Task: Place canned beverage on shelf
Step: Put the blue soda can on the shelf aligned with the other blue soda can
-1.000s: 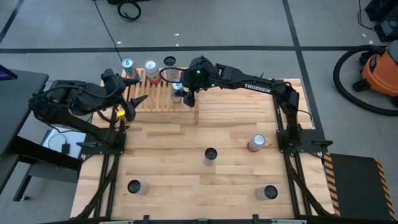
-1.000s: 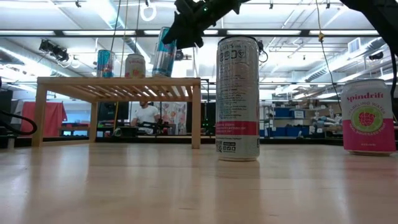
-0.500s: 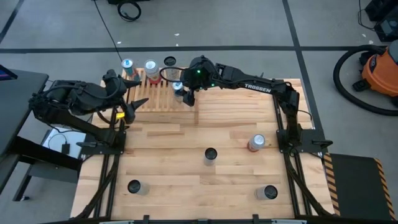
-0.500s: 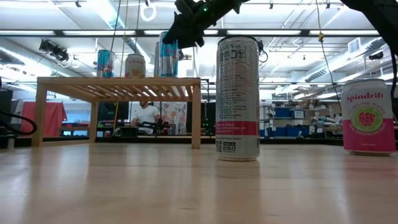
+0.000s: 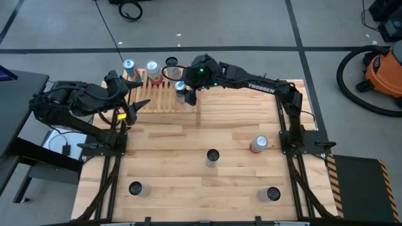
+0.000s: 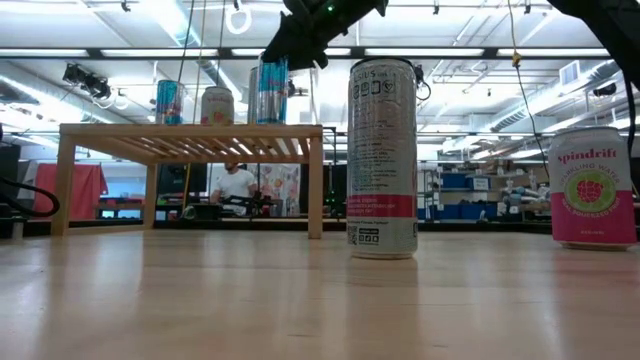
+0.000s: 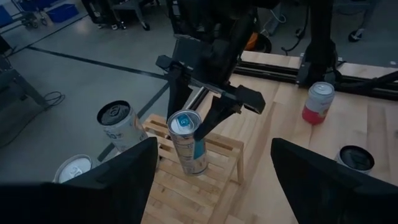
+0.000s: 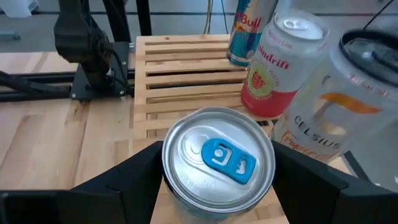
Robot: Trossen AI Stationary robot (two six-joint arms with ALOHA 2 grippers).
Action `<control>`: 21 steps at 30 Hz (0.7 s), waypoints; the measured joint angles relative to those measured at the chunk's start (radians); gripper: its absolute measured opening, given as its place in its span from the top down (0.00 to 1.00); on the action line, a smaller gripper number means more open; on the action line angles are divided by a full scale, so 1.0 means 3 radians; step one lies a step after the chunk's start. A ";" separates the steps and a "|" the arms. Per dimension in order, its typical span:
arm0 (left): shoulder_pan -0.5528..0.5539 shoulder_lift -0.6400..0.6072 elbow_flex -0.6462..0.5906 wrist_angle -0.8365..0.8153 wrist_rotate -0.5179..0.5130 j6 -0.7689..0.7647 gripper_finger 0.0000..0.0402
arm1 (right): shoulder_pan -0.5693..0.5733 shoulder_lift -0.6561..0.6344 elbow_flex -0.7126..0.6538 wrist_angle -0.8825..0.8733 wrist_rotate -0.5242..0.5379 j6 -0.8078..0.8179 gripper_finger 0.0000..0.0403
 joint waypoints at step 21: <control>0.0001 0.0000 0.0000 -0.0008 0.0033 0.0173 0.21 | 0.0007 0.0000 0.0166 -0.0034 0.0008 -0.0124 0.30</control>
